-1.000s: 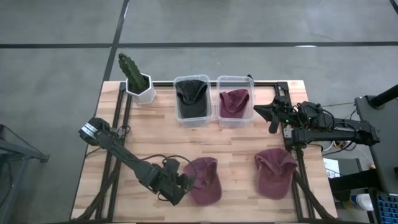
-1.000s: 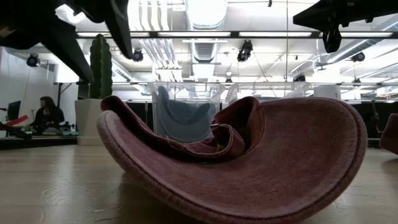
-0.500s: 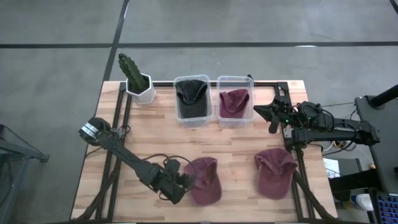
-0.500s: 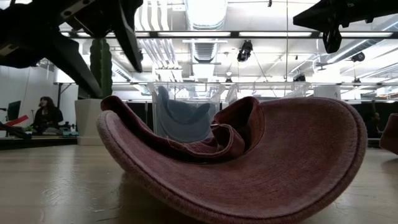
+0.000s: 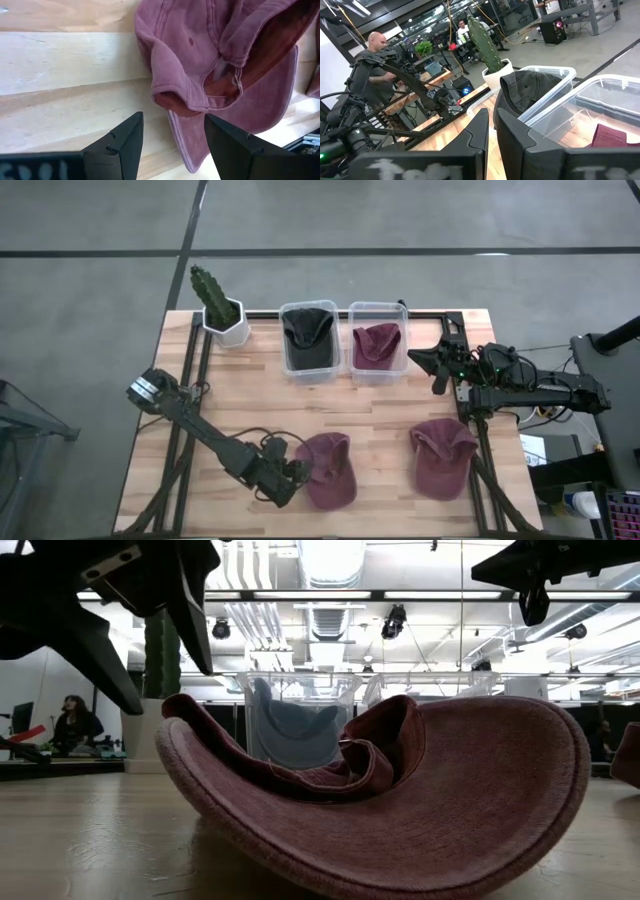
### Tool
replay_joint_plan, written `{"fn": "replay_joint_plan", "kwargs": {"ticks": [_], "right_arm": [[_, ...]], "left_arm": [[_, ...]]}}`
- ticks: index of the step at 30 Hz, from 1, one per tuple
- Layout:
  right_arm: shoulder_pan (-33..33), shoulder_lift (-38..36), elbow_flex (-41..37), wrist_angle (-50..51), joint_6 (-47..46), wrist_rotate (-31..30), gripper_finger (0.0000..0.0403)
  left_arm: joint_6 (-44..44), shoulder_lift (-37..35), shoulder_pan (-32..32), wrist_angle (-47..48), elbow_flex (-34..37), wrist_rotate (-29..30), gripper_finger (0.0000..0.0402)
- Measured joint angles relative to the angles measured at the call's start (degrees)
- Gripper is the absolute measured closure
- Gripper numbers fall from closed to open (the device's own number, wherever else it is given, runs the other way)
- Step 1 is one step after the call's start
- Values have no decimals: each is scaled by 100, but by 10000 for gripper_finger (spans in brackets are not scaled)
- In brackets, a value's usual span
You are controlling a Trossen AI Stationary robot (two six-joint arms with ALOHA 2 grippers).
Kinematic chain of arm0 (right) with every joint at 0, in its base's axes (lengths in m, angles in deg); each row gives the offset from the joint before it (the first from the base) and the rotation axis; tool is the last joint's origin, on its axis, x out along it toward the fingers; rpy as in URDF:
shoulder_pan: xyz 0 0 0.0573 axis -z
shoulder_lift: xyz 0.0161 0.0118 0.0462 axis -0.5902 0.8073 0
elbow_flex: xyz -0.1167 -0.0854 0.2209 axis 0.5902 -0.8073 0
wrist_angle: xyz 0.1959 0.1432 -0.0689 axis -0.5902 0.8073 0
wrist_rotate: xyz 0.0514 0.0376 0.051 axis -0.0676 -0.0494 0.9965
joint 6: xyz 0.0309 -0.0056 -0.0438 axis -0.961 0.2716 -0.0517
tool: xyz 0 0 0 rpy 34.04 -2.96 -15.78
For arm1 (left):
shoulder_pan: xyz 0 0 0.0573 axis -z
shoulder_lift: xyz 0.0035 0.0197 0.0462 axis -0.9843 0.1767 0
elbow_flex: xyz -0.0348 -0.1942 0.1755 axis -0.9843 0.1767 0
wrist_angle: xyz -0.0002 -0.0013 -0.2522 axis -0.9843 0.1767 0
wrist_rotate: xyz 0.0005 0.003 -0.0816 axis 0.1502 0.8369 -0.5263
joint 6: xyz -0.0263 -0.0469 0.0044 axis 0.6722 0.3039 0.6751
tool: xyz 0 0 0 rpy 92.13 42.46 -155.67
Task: Pick & Place hat
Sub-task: Put the left pink cap into the right transparent bin
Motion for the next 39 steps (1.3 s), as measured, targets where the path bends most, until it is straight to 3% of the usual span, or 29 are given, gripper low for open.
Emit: {"fn": "replay_joint_plan", "kwargs": {"ticks": [39], "right_arm": [[1, 2, 2, 114, -106, -7, 371]], "left_arm": [[-259, 365, -98, -360, 85, 496, 200]]}}
